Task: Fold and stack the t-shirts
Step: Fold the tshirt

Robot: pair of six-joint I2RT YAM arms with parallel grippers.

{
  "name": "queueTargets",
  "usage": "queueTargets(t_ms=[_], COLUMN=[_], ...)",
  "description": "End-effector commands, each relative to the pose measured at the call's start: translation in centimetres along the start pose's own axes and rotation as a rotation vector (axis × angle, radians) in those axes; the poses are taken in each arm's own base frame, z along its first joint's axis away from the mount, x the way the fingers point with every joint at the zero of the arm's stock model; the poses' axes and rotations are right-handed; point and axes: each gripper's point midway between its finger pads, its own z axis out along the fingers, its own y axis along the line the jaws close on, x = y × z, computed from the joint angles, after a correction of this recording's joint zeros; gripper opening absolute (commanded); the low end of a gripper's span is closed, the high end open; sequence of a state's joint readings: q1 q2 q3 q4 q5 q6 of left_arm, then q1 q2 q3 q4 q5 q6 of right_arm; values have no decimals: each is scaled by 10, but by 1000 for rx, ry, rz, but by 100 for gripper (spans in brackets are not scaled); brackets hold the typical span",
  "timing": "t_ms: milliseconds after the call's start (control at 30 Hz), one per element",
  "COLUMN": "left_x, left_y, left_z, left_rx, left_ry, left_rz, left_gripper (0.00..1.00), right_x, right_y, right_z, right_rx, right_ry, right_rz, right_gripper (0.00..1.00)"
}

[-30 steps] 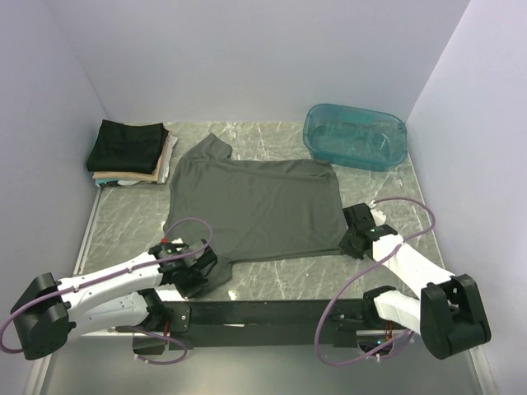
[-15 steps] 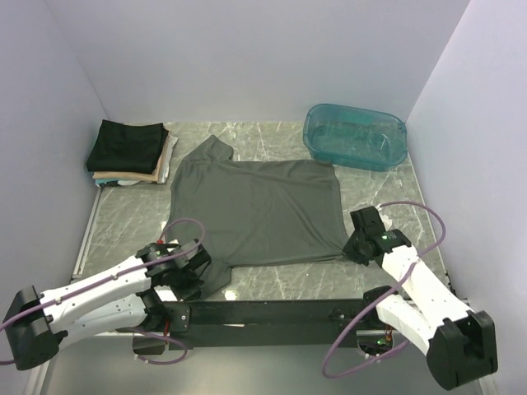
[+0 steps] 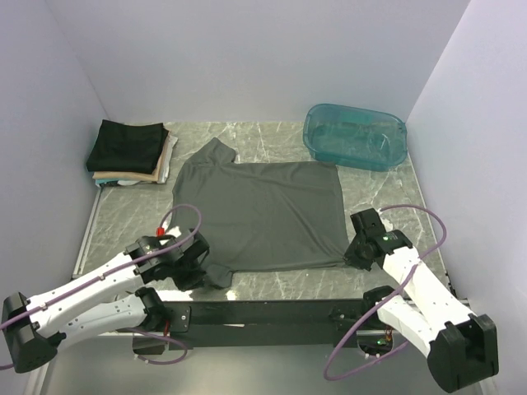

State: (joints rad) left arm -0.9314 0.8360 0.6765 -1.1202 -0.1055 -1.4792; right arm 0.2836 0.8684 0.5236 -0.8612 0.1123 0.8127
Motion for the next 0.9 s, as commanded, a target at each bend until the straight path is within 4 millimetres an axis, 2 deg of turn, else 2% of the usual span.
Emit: queueTargets(t_ms=[0,233,467,533,867], left_x=[-23,-59,-97,-106,-150], left_y=[-22,-42,-63,-62,-80], left_z=[-10,-10,-20,-20,-21], left_rx=[63,67,103,74,42], left_ry=[-99,-179,-260,-274,-326], left_rz=[26,29,33,37,42], left_gripper=[1,1,1,1,1], right_x=[-14,-31,-49,-55,-87], right_y=[14,26,42,45,71], right_z=[-2,-1,-7,-8,-15], right_rx=[-31,-26,-29,-10,-14], right_ry=[-40,-64,-75,-78,-119], right_rz=[-23,-59,-100,-110,-136], right_gripper=[4,5,4,4,4])
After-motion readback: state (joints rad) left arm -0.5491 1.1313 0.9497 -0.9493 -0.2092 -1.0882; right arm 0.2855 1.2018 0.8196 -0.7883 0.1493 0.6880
